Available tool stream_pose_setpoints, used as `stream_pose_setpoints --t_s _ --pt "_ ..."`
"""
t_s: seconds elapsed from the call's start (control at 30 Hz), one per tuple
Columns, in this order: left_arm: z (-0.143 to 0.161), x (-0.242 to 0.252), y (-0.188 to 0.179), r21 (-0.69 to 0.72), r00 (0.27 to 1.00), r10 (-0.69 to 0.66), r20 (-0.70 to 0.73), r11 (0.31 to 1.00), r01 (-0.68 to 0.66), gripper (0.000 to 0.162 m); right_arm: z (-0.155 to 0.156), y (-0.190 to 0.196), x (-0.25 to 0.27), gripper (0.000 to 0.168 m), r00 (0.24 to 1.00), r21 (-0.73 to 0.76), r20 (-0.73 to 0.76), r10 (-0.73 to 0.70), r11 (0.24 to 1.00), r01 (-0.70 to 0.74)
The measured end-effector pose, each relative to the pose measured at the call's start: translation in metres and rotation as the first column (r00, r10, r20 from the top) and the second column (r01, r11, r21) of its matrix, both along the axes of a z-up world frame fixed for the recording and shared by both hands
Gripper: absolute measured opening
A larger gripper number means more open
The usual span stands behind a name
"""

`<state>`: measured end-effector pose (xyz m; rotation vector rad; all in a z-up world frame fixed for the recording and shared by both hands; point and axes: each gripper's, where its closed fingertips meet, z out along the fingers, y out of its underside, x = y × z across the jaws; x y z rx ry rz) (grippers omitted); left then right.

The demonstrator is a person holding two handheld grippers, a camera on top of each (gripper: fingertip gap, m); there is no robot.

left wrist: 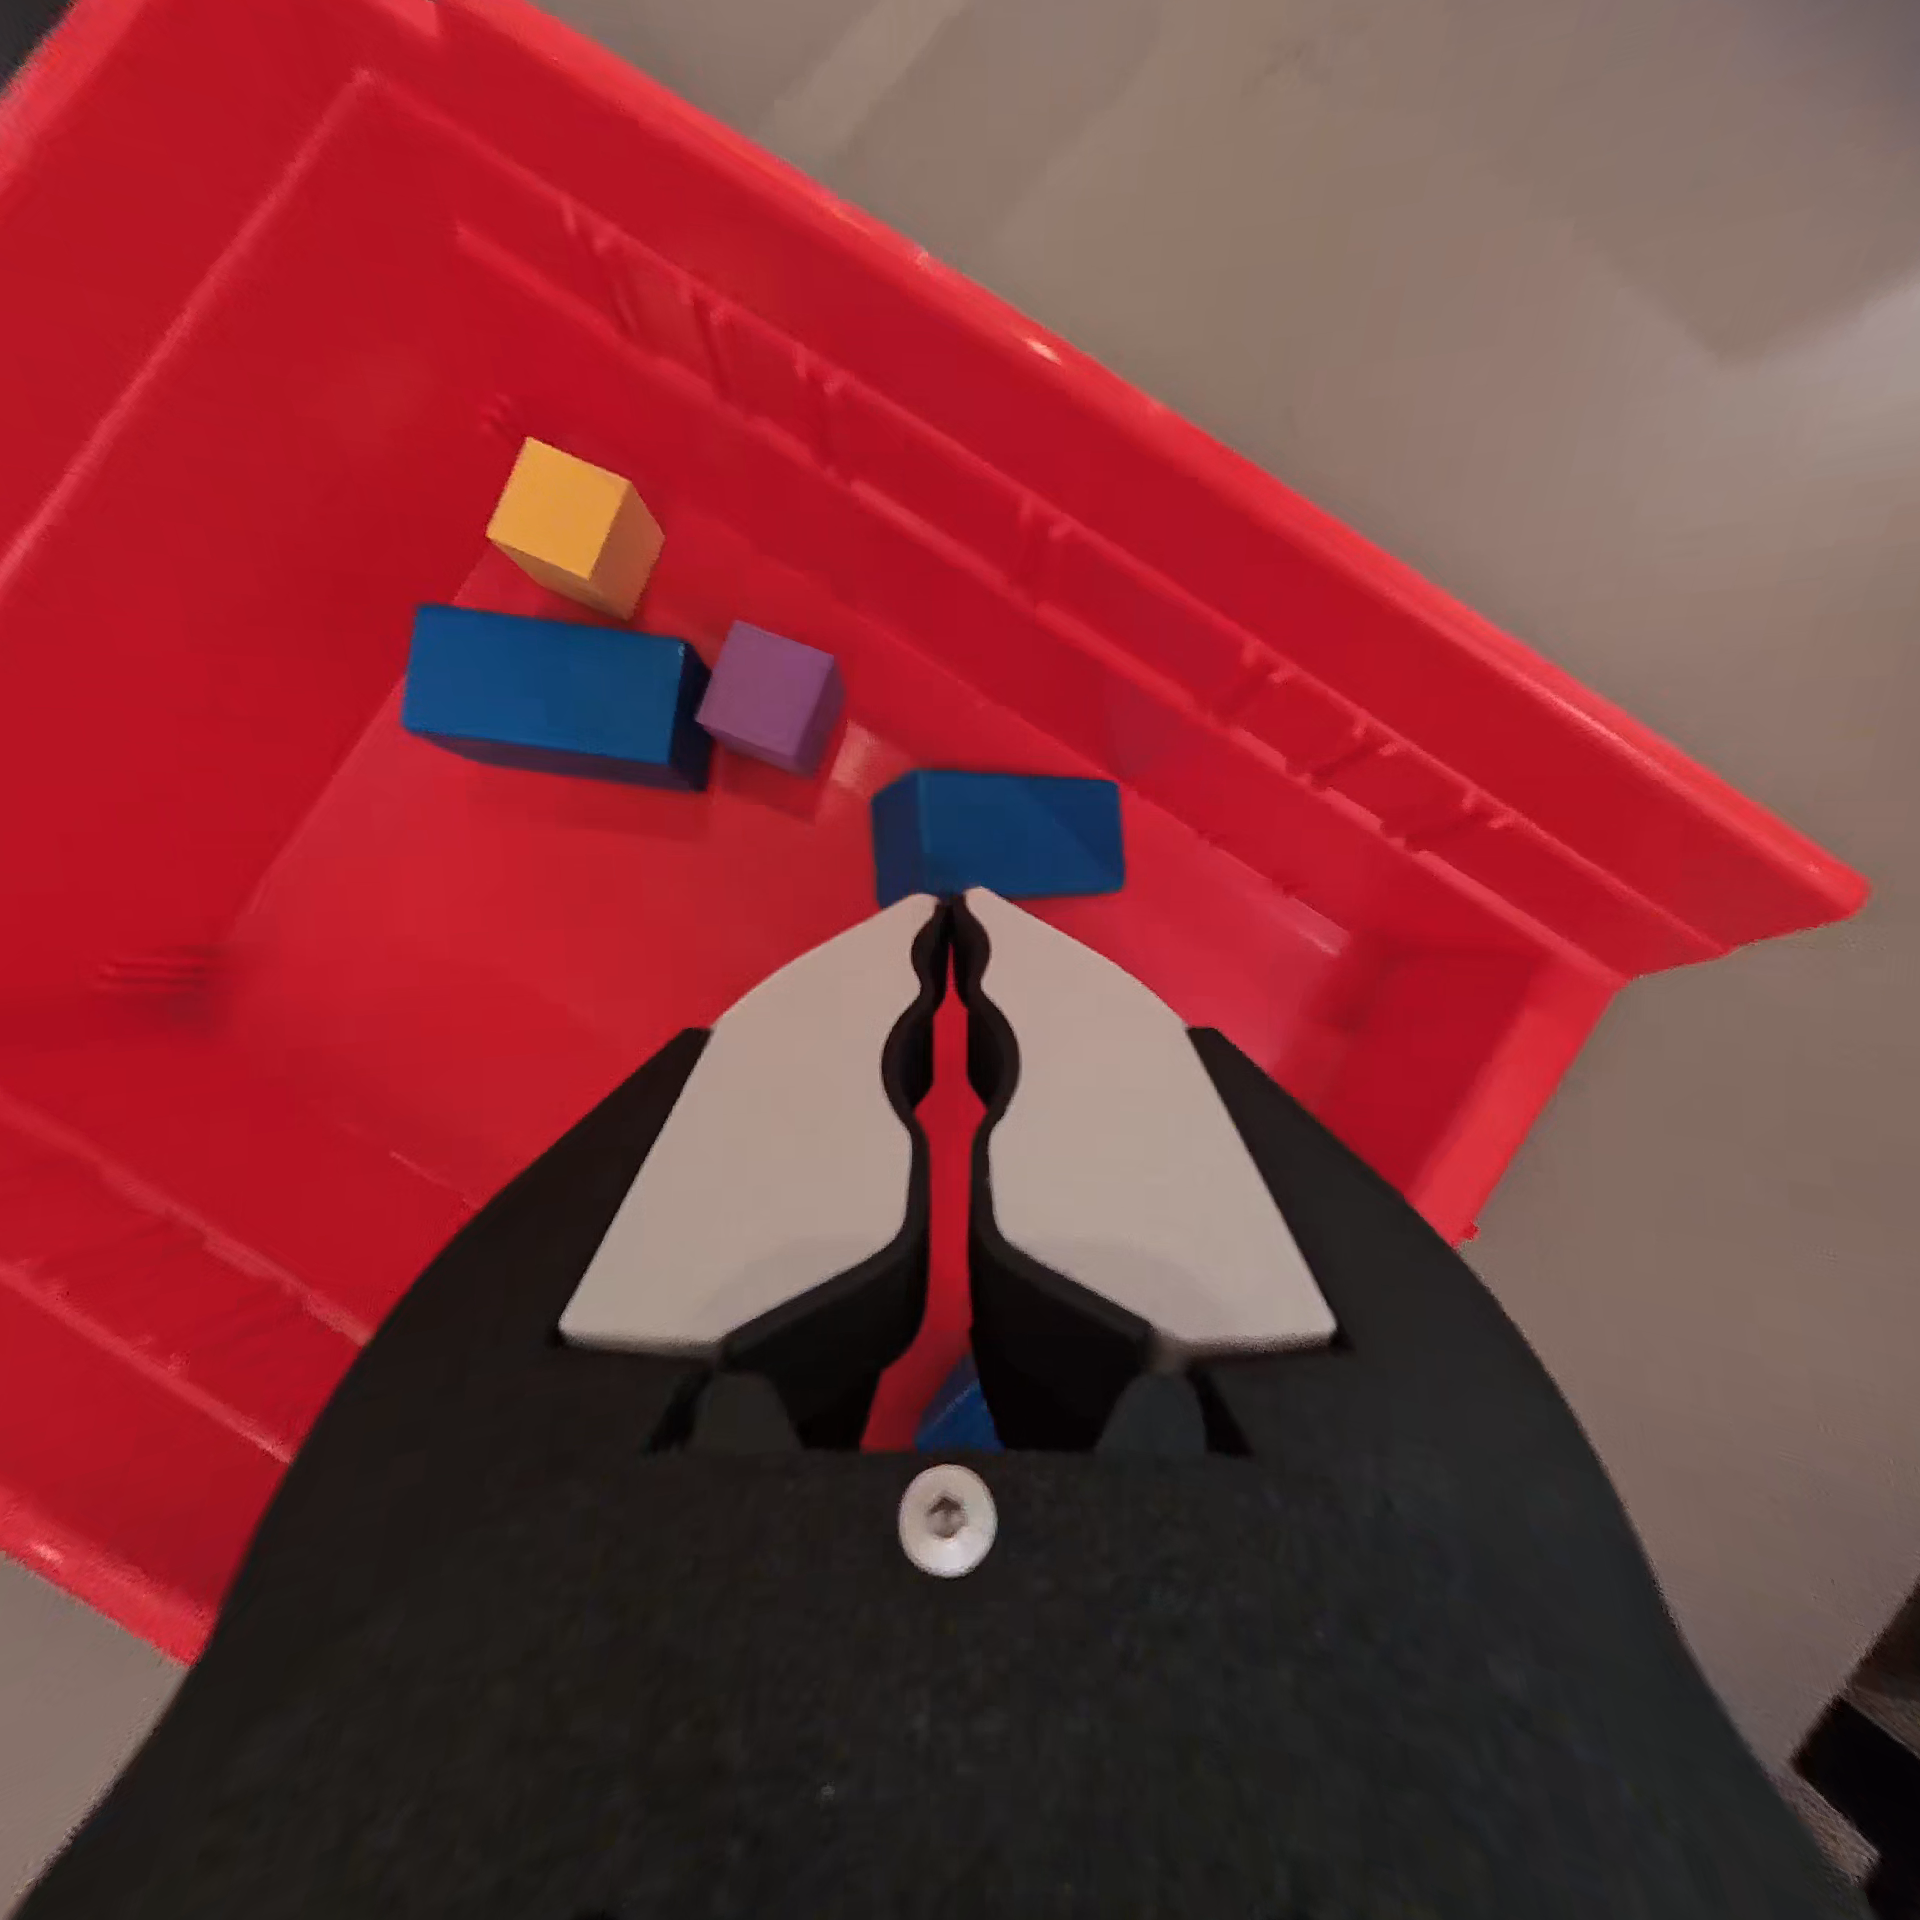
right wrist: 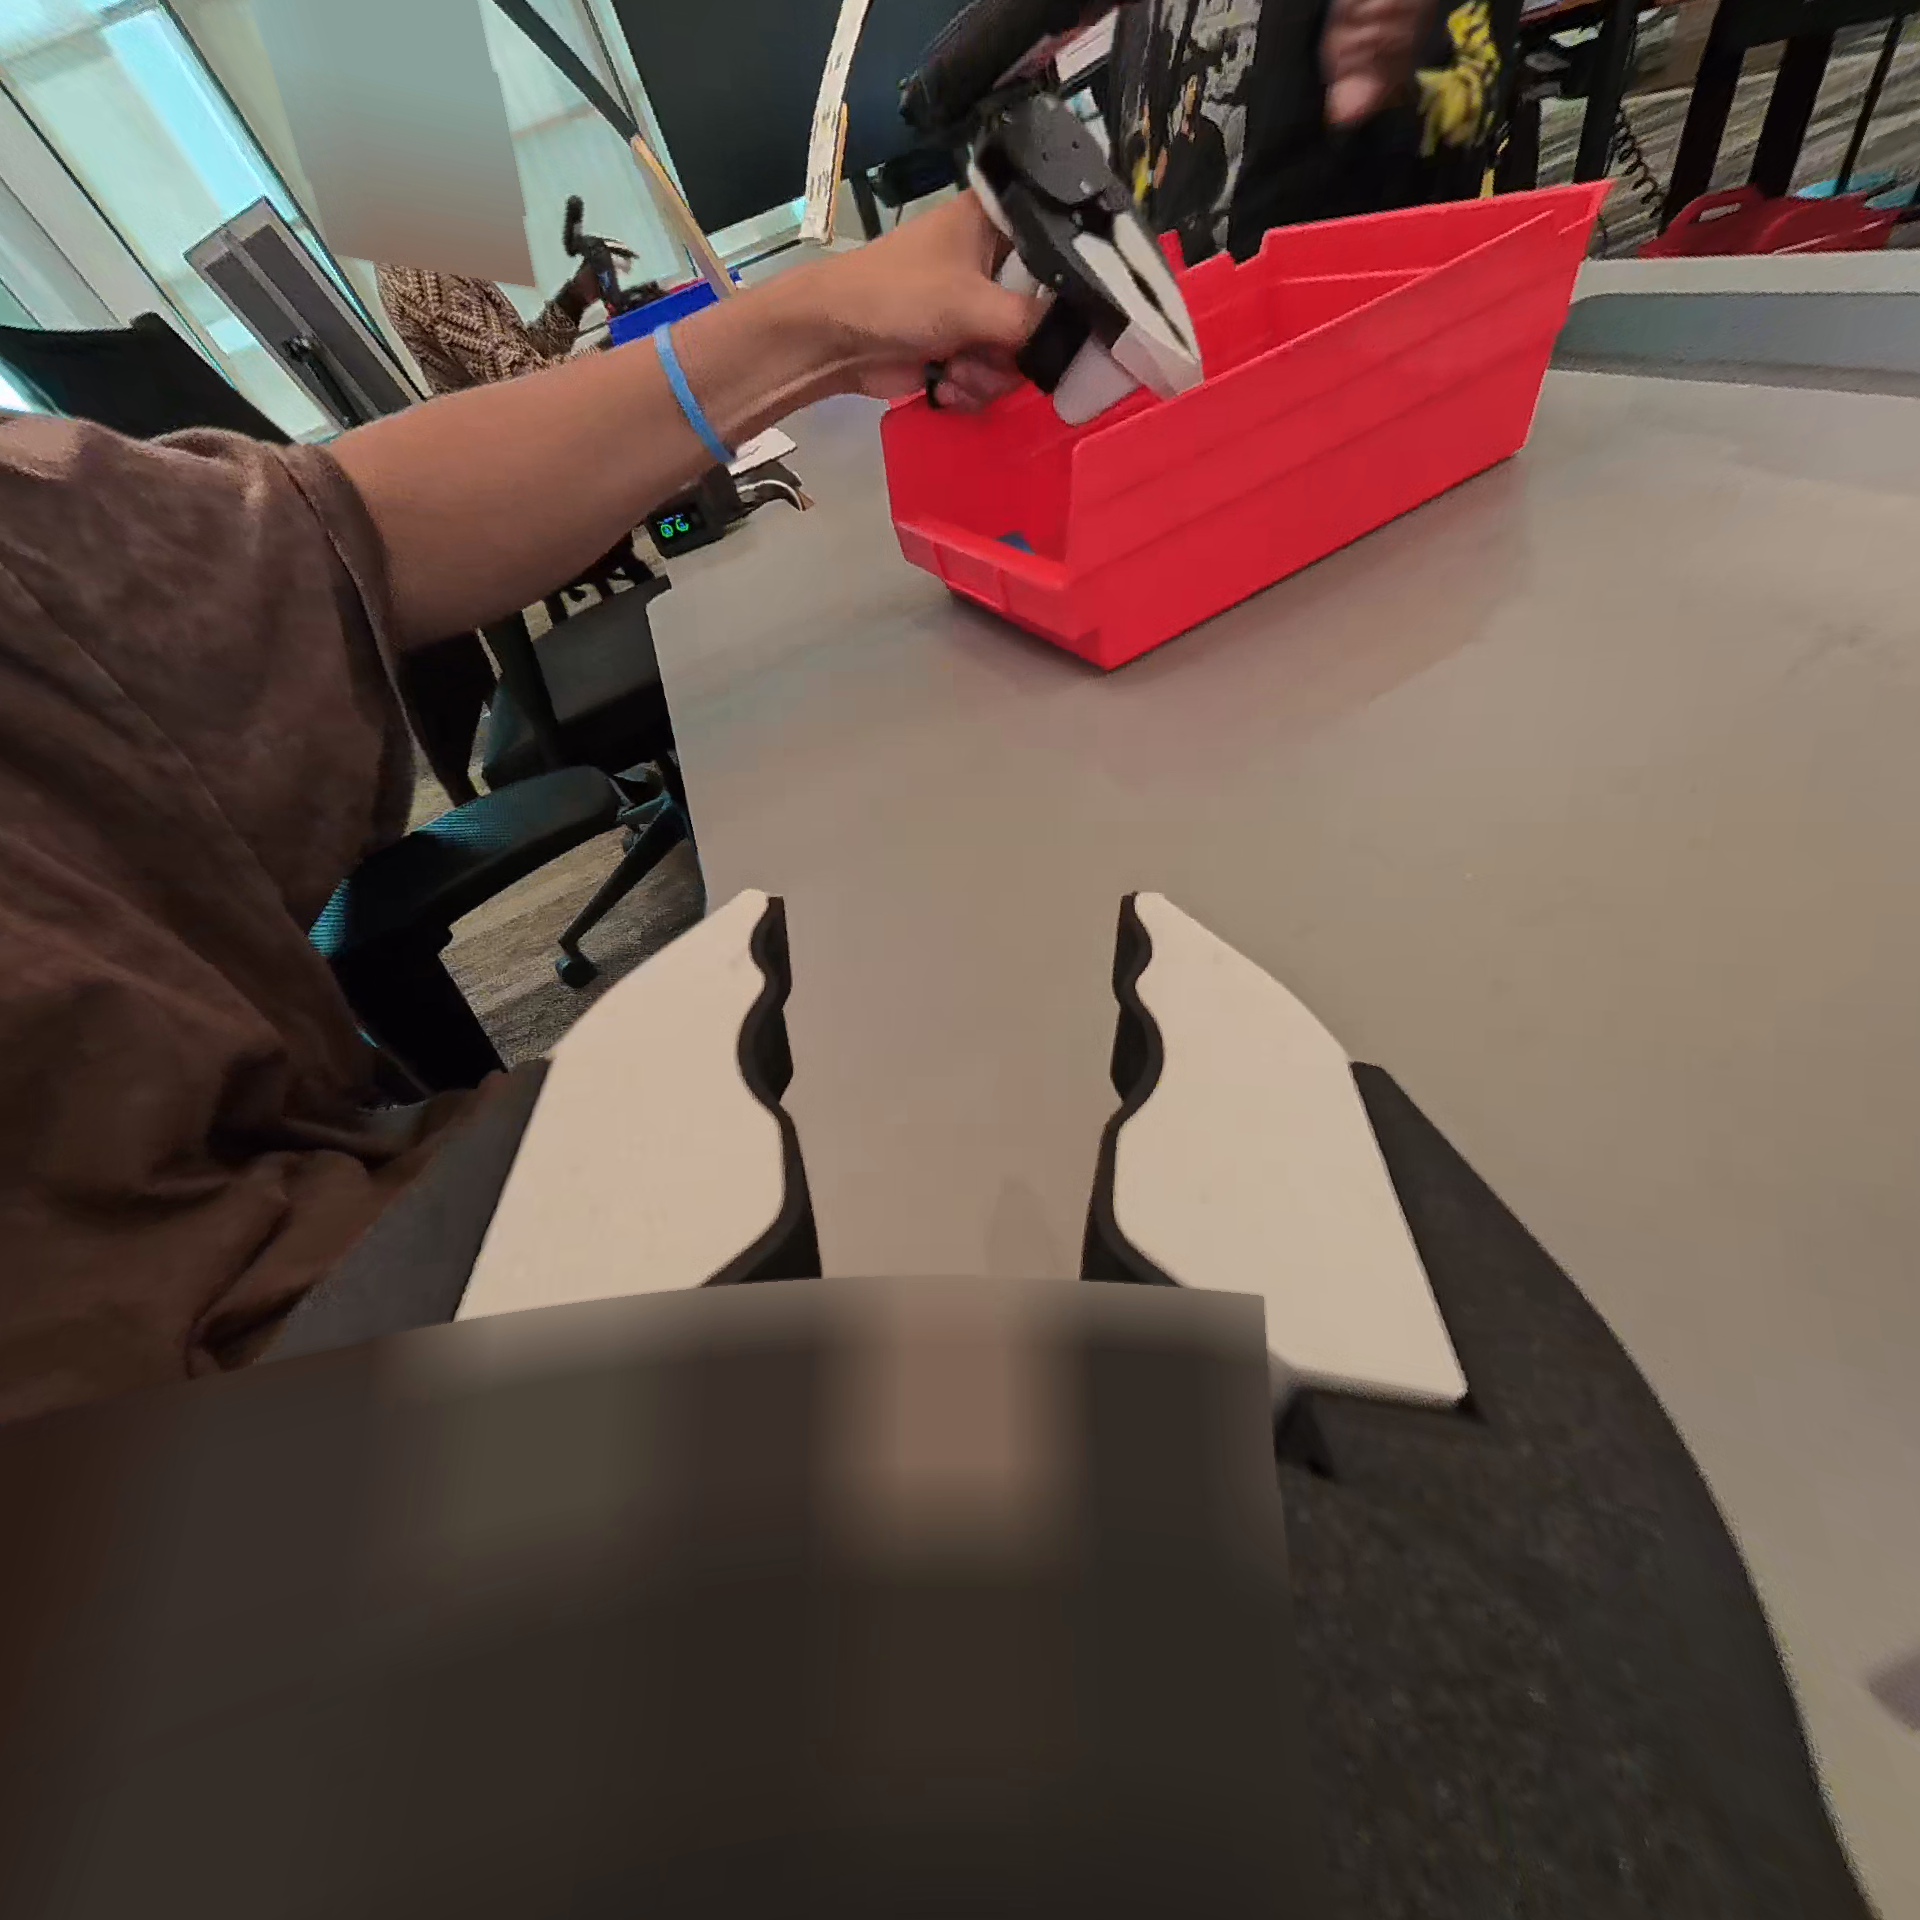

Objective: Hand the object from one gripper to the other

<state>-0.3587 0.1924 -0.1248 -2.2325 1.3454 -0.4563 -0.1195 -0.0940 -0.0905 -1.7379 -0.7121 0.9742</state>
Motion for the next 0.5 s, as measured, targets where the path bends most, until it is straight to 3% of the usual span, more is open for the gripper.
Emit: stream_pose_setpoints --t_s 0.1,0.2,0.3,0.37,0.5 --pt "-0.007 0.001 -0.008 0.032 0.997 -0.045 -0.063 0.998 0.047 0.005 -0.004 0.001 -0.005 0.06 1.0 -0.006 0.014 0.008 1.0 -0.008" --pt "-0.017 0.006 -0.01 0.107 0.961 -0.191 -0.198 0.971 0.215 0.027 -0.011 -0.003 -0.008 0.06 0.998 0.009 0.063 0.016 1.0 -0.016" --pt "-0.027 0.011 -0.003 0.179 0.889 -0.311 -0.336 0.906 0.385 0.064 -0.019 -0.007 -0.009 0.06 0.993 0.024 0.113 0.023 0.999 -0.026" --pt "-0.035 0.013 0.0 0.183 0.827 -0.391 -0.404 0.851 0.492 0.057 -0.022 -0.009 -0.009 0.06 0.992 0.026 0.126 0.026 0.999 -0.029" --pt "-0.041 0.021 0.006 0.206 0.727 -0.494 -0.477 0.741 0.639 0.057 -0.026 -0.01 -0.007 0.06 0.992 0.004 0.119 0.036 0.999 -0.037"
